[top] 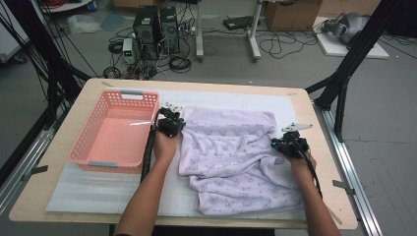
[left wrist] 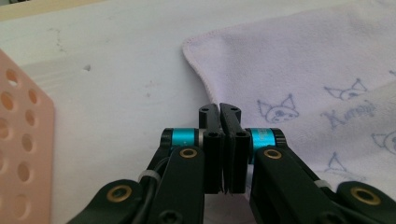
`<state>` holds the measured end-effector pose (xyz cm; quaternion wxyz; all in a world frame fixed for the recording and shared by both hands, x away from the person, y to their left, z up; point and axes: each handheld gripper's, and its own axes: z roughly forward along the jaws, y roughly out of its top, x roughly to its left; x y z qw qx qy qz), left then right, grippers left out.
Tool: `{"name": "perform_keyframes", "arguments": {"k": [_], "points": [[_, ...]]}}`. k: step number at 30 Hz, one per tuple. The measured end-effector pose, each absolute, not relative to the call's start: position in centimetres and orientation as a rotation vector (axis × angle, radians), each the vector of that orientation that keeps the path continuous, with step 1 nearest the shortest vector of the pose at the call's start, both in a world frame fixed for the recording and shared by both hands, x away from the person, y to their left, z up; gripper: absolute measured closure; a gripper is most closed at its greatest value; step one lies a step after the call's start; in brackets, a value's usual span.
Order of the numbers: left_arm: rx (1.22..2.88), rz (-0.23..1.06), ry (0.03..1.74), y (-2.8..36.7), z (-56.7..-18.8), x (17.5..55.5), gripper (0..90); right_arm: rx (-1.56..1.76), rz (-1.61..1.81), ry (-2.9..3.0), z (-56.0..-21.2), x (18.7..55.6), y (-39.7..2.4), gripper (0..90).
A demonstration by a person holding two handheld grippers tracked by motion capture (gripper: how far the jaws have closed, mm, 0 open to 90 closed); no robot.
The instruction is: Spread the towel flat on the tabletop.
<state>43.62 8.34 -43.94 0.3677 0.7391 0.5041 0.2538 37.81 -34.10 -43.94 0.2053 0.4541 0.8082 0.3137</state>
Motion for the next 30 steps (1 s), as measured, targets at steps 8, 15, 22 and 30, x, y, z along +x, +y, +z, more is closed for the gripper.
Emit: {"name": "perform_keyframes", "arguments": {"k": [8,15,22,30], "points": [[1.896,0.582,1.293,8.5,-44.0,43.6,81.7,1.369,0.665,2.37,-42.3,34.7,-36.7,86.9],[1.845,0.459,1.207,8.1,-43.7,42.4,53.3,1.32,0.925,2.212,-40.9,34.8,-37.1,60.1],[1.899,0.307,1.147,8.0,-43.8,40.5,48.0,1.268,0.975,2.225,-42.1,36.2,-35.9,49.8],[1.969,0.274,1.036,7.6,-44.0,37.9,37.3,1.258,1.038,2.238,-43.2,35.3,-36.2,47.2]]}}
